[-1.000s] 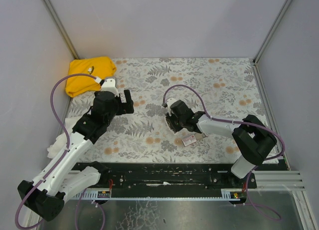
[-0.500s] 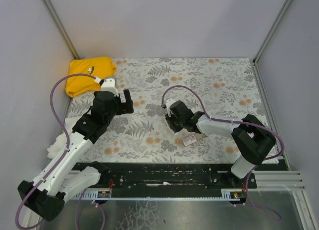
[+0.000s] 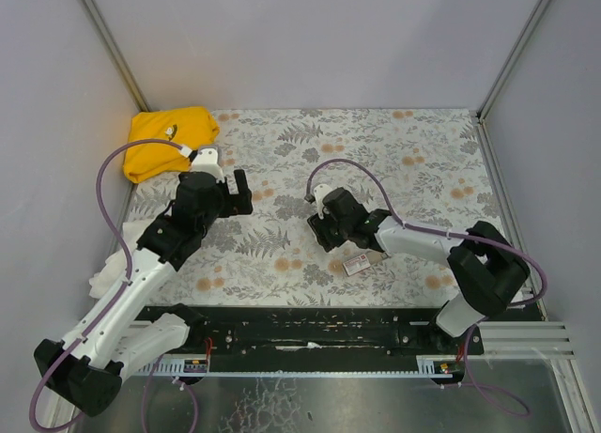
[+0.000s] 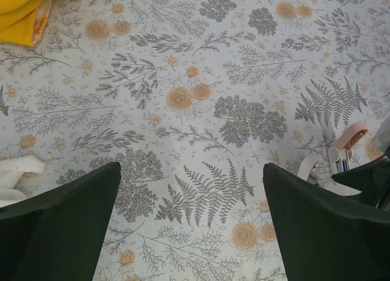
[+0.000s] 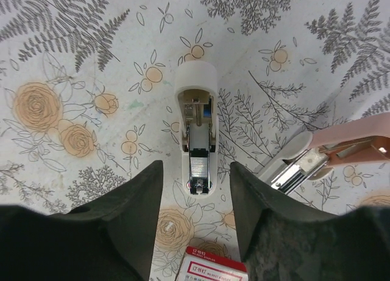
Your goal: Load the staples into the stapler
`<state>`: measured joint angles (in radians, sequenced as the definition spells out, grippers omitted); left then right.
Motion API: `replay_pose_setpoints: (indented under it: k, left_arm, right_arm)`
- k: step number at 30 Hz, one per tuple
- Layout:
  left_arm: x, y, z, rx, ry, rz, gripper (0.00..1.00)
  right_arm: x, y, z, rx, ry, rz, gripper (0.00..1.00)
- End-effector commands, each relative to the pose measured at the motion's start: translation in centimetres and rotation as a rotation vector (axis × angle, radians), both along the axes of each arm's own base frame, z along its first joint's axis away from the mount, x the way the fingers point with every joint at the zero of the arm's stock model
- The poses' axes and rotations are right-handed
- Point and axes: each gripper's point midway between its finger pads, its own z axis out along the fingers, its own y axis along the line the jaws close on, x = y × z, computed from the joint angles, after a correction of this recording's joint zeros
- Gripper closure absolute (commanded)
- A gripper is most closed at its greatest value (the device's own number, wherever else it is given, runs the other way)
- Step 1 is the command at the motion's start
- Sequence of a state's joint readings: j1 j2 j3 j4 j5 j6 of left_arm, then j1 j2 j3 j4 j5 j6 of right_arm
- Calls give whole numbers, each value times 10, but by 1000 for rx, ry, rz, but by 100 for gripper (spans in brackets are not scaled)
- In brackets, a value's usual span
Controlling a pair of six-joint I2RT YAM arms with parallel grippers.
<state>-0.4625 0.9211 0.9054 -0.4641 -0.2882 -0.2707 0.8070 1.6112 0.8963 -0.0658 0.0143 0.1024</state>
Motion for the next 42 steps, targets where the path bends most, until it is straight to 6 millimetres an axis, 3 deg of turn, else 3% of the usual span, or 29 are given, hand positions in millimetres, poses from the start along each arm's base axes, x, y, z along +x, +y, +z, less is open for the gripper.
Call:
replay_pose_setpoints:
  k: [1,8,13,17,29,36,42]
  left_arm:
    - [8,-15,9,-57,-32,-50,0]
    - [1,-76,-7,-262,52,-237,1]
    - [-3,-128,-35,-323,141,-375,4]
    - [0,-158,-56,-398,186,-456,11]
    - [19,-180,-121,-334,306,-508,33]
    - [19,-189,-142,-330,338,-559,34]
    - [21,-197,-148,-346,333,-595,39]
  right_arm:
    - [5,12,43,101,-66,-19,44]
    - [0,-13,52,153,-45,-179,38]
    - [3,-40,41,229,46,-302,36]
    - [5,-42,32,235,83,-345,35]
    - [19,-17,17,254,151,-336,34]
    - [21,-10,11,257,175,-322,34]
    - [23,-10,8,246,177,-328,37]
